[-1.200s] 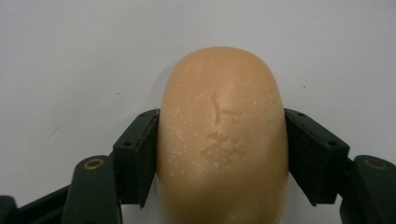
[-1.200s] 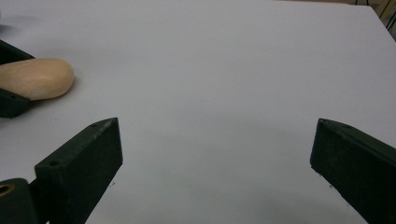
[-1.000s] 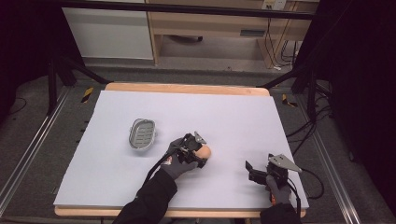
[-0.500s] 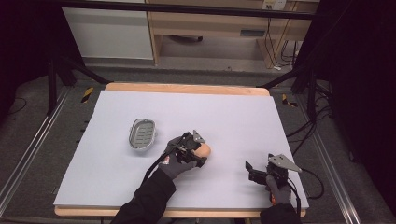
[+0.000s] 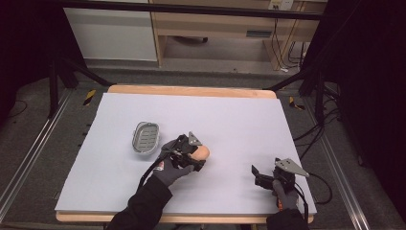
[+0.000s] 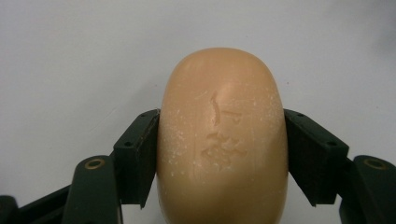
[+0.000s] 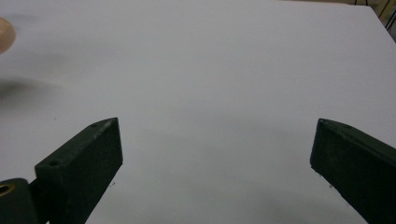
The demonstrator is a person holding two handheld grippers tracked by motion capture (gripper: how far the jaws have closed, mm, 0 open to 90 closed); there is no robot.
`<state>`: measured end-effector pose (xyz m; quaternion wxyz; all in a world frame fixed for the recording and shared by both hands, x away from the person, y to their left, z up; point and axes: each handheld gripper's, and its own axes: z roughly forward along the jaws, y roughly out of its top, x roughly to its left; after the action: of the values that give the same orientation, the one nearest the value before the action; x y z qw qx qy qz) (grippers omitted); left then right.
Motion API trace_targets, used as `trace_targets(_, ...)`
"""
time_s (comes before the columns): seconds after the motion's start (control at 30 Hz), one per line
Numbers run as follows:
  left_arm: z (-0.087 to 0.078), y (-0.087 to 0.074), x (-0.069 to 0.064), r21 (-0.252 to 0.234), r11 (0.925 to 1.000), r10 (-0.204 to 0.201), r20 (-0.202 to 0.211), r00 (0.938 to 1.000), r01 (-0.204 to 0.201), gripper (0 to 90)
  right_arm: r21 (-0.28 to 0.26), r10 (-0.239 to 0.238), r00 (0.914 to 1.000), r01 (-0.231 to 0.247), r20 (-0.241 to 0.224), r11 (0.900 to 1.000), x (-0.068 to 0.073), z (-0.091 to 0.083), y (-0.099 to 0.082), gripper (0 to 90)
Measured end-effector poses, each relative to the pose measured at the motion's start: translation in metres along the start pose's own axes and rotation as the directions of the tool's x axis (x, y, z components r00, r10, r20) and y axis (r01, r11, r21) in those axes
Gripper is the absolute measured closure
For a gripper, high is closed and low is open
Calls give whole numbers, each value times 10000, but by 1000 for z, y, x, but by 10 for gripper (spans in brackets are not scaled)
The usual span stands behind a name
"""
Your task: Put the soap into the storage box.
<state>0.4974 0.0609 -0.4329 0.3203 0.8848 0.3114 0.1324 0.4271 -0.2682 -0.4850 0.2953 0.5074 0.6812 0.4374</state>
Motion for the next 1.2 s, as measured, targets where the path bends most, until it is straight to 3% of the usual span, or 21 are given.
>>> trace_targets(0.43, -32, -18, 26, -360, 9974, -640, -460, 9969, 624, 320, 44, 46, 10000, -46, 25, 10000, 0, 0, 0, 26)
trace_targets(0.73, -51, -25, 49, -594, 9924, -1135, -1050, 9880, 1077, 320, 53, 29, 10000, -30, 41, 10000, 0, 0, 0, 26)
trace_targets(1.07, -62, -26, 67, -940, 9842, -1620, -1397, 9769, 1498, 320, 61, 45, 10000, -45, 26, 10000, 0, 0, 0, 26)
trace_targets(1.1, -64, -26, 70, -811, 9864, -1533, -1408, 9781, 1429, 320, 51, 18, 10000, -18, 51, 10000, 0, 0, 0, 26)
trace_targets(1.13, -64, -27, 73, -907, 9830, -1715, -1431, 9747, 1596, 320, 50, 18, 10000, -18, 53, 10000, 0, 0, 0, 26)
trace_targets(1.2, -65, -28, 75, -845, 9839, -1686, -1487, 9744, 1574, 320, 53, 18, 10000, -18, 44, 10000, 0, 0, 0, 26)
